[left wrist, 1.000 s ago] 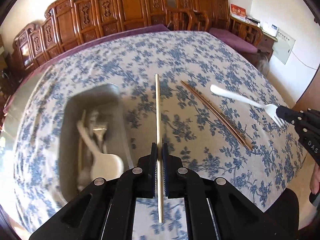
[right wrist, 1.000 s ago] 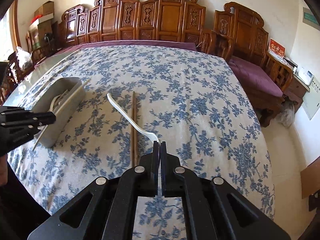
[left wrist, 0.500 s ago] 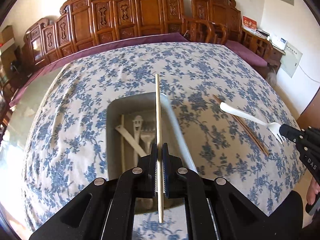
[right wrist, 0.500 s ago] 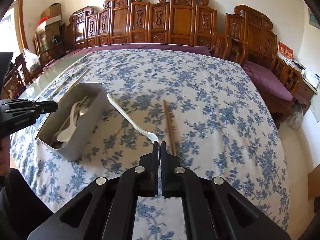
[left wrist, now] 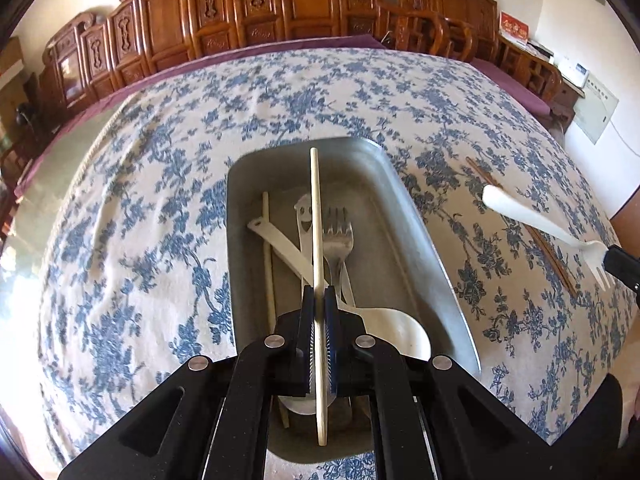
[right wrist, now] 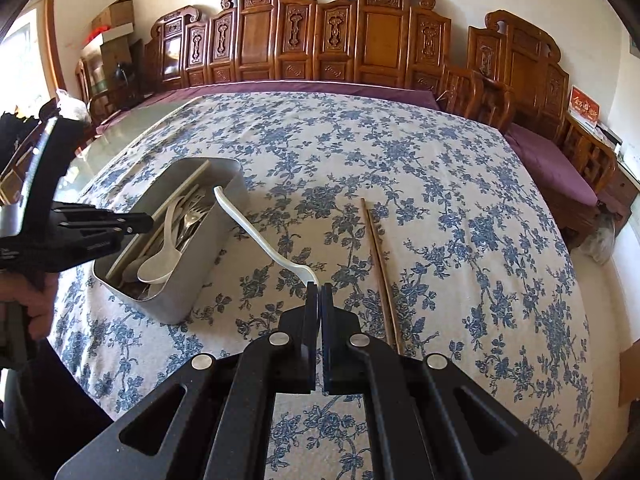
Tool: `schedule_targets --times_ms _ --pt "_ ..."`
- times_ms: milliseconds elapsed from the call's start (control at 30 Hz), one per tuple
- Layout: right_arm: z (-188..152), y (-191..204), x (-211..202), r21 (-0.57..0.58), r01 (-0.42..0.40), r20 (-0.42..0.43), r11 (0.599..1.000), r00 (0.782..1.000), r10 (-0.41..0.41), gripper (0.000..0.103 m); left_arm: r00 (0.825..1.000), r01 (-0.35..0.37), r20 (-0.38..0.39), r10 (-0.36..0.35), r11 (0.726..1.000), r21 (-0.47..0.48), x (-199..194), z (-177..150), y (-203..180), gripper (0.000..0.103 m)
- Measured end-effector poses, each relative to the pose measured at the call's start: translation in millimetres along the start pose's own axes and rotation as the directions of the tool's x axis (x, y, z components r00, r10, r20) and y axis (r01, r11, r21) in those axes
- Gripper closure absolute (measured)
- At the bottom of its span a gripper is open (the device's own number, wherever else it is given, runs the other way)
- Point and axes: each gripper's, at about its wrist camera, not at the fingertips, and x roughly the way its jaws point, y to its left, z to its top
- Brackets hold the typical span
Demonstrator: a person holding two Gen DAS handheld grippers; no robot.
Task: Organize utensils
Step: 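Carry the chopstick into the tray and open the left gripper while the right holds the fork, then carry the white plastic fork into the tray and open the right gripper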
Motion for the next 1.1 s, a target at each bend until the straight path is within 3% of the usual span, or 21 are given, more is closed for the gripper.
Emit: schedule_targets --times_ms 267,633,1100 --pt "7 13 0 -0.013 -0.005 0.005 1.000 1.000 0.005 0.101 1.000 -0.007 -0.004 0.007 1.000 -0.023 -5 -1 9 0.097" --pt "26 59 16 -0.046 -0.025 0.008 0.999 1.000 0.026 0.101 0.997 -0.008 0.081 0.009 1.000 -0.016 -61 -7 32 0.090" --pt "53 108 55 -0.103 0.026 -0.031 0.994 0.999 -0.030 0.101 0.992 -0.025 0.126 0.030 0.999 -0.039 -89 -26 73 0.083"
